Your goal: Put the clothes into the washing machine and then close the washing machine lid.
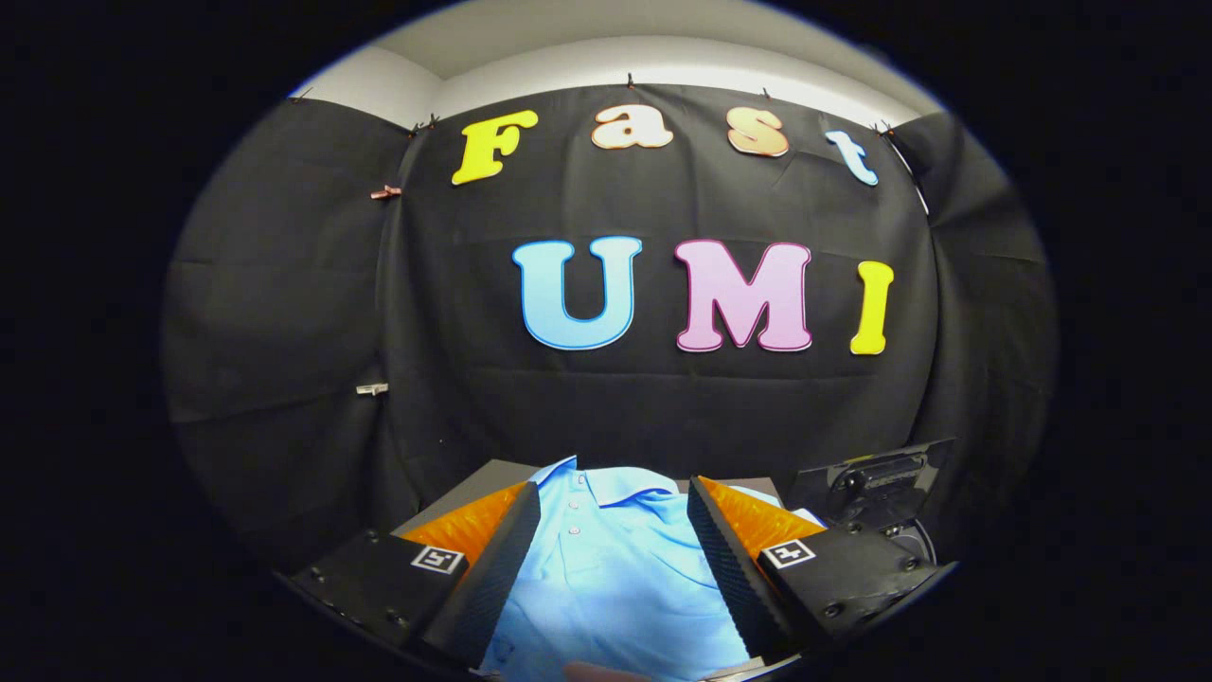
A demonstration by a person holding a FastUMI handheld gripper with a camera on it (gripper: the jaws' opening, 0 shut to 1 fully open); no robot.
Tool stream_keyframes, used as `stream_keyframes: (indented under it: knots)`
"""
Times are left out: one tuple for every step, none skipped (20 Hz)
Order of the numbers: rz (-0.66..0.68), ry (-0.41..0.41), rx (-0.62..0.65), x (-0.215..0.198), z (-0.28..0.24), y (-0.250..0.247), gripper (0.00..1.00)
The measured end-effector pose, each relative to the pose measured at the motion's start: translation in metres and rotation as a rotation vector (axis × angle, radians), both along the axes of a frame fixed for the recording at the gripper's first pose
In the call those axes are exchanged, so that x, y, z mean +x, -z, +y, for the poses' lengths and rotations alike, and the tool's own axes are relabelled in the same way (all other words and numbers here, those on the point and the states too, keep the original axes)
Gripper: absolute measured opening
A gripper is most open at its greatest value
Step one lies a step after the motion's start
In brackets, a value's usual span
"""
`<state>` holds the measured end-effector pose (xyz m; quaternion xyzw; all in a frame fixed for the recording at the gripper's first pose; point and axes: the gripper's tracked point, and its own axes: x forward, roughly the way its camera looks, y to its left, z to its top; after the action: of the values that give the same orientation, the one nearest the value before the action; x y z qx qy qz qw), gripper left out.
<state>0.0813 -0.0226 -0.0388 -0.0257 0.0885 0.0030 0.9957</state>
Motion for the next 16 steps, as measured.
stream_keyframes:
  knots:
    - [0.034, 0.003, -0.006, 0.009, -0.003, 0.007, 0.98]
    - [0.074, 0.006, -0.010, 0.017, -0.005, 0.016, 0.98]
    - [0.110, 0.014, -0.004, 0.025, -0.006, 0.025, 0.98]
    - [0.148, 0.020, 0.008, 0.031, -0.006, 0.033, 0.98]
    - [0.187, 0.029, 0.020, 0.038, -0.005, 0.043, 0.98]
    - [0.230, 0.040, 0.022, 0.044, -0.005, 0.055, 0.98]
    - [0.284, 0.043, 0.016, 0.049, -0.004, 0.069, 0.98]
    - [0.354, 0.034, 0.002, 0.049, 0.001, 0.083, 0.98]
    - [0.426, 0.023, -0.004, 0.047, 0.006, 0.099, 0.99]
    - [0.487, 0.018, -0.015, 0.044, 0.009, 0.111, 0.99]
    - [0.537, 0.019, -0.027, 0.041, 0.007, 0.121, 0.99]
    - [0.548, 0.019, -0.038, 0.045, 0.006, 0.121, 0.99]
    - [0.553, 0.021, -0.044, 0.047, 0.006, 0.123, 1.00]
    - [0.577, 0.024, -0.048, 0.045, 0.004, 0.125, 0.99]
    - [0.582, 0.026, -0.049, 0.046, 0.005, 0.125, 1.00]
    - [0.592, 0.026, -0.051, 0.046, 0.005, 0.126, 1.00]
